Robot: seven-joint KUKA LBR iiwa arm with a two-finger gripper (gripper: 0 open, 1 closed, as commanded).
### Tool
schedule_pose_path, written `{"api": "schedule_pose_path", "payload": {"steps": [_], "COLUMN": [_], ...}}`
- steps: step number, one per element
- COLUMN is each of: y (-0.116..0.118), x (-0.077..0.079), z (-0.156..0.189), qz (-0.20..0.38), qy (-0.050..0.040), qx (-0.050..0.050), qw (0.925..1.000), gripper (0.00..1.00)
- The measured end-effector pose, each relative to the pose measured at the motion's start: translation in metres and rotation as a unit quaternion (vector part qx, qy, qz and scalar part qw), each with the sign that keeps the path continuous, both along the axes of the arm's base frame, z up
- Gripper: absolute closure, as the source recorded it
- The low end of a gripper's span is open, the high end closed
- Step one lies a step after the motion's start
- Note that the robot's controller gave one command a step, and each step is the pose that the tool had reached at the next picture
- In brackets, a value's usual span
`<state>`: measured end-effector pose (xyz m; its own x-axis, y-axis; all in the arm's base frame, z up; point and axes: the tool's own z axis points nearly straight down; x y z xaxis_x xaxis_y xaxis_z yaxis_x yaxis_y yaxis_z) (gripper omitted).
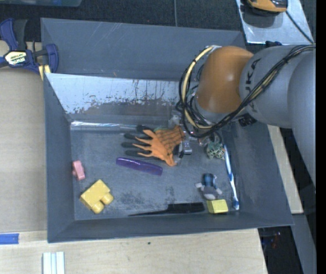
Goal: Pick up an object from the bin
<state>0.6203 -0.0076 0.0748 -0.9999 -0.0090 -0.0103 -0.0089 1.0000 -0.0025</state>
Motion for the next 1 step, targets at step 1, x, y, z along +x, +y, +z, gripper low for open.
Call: {"api": "schedule_pose_path", "payload": {"steps": [1], "y": [0.0387], "x": [0.0038], "z": [-0.0012], "qz": [0.043], "qy": [-0.0032], "qx": [0.000], "qw": [0.9991], "gripper": [0.00]}}
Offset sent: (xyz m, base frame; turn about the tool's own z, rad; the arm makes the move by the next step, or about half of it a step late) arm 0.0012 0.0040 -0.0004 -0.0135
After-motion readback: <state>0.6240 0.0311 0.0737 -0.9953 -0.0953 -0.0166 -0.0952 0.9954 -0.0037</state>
